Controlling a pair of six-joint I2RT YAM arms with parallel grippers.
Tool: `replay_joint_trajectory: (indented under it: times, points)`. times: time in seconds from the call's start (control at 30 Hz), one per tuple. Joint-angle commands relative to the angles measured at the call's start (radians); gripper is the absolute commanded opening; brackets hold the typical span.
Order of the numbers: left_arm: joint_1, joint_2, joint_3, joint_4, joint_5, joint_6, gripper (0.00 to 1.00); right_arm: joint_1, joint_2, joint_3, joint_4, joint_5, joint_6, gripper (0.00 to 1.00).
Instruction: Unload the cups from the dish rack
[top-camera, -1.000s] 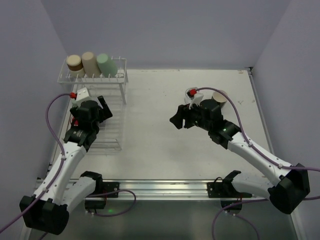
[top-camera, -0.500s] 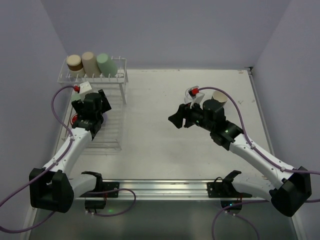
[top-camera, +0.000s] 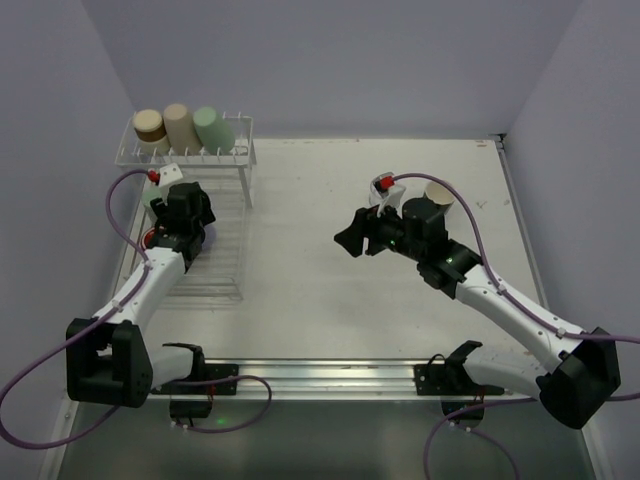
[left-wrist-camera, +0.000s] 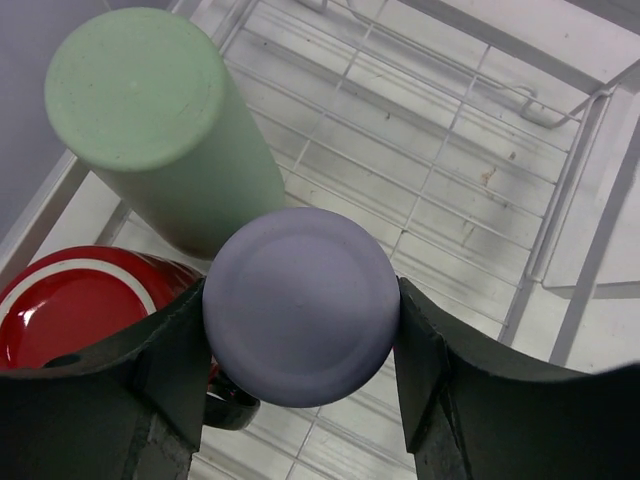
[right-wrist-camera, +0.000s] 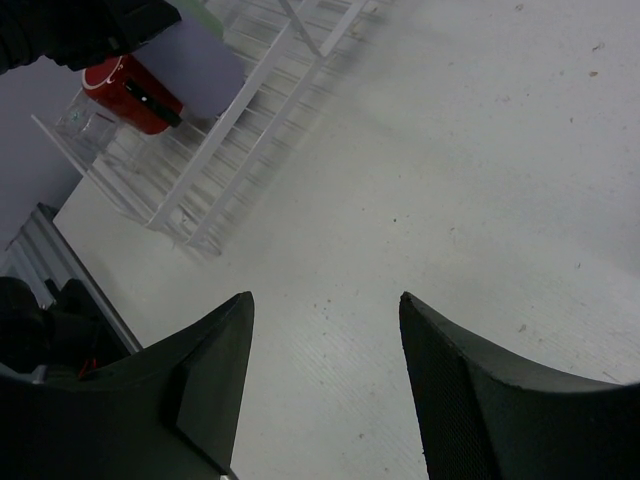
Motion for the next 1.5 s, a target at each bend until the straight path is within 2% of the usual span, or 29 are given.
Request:
replay_joint_trajectory:
  times: [0.0,0.1,0.23,0.37,0.53,0.6,0.73,0.83,0.93,1.23,1.3,1.37,1.4,1.43,1.47]
  points:
    - [0.006,-0.064,0.012,0.03,0.027,-0.015,0.58,0.002,0.008,-0.001,0.05,-0.016,0.01,0.62]
    - [-0.003,-0.149,-0.021,0.017,0.091,-0.036,0.48,0.007,0.008,0.0,0.051,-0.013,0.012,0.62]
    - [-0.014,-0.276,-0.055,-0.032,0.175,-0.05,0.44,0.013,-0.002,-0.009,0.07,-0.011,0.024,0.62]
    - [-0.016,-0.425,-0.063,-0.081,0.296,-0.049,0.38,0.028,-0.007,-0.041,0.163,-0.059,0.064,0.63]
    - [-0.016,-0.618,-0.07,-0.112,0.471,-0.123,0.32,0.057,0.011,-0.107,0.396,-0.198,0.203,0.67]
    - [-0.016,-0.661,-0.105,-0.09,0.614,-0.17,0.31,0.082,0.034,-0.136,0.527,-0.243,0.274,0.75]
    - [-0.016,-0.684,-0.191,0.093,0.912,-0.352,0.31,0.122,0.106,-0.147,0.698,-0.281,0.358,0.84]
    - [-0.019,-0.689,-0.26,0.274,1.02,-0.484,0.3,0.126,0.162,-0.14,0.795,-0.304,0.401,0.86]
    - [-0.019,-0.691,-0.325,0.426,1.077,-0.599,0.27,0.126,0.205,-0.139,0.87,-0.306,0.435,0.86]
    - [-0.039,-0.651,-0.465,0.71,1.145,-0.717,0.26,0.128,0.306,-0.067,0.984,-0.339,0.532,0.77]
    - [-0.042,-0.648,-0.481,0.72,1.145,-0.71,0.27,0.129,0.317,-0.061,1.037,-0.335,0.567,0.7]
    - [-0.043,-0.643,-0.474,0.689,1.159,-0.689,0.4,0.129,0.315,-0.064,1.088,-0.306,0.592,0.52]
    - [-0.043,-0.644,-0.462,0.657,1.162,-0.646,0.51,0.129,0.312,-0.063,1.088,-0.294,0.593,0.36]
    - [-0.043,-0.649,-0.445,0.617,1.157,-0.615,0.77,0.129,0.301,-0.055,1.078,-0.283,0.586,0.22]
    - [-0.043,-0.651,-0.422,0.495,1.15,-0.572,0.86,0.129,0.294,-0.043,0.995,-0.268,0.543,0.09]
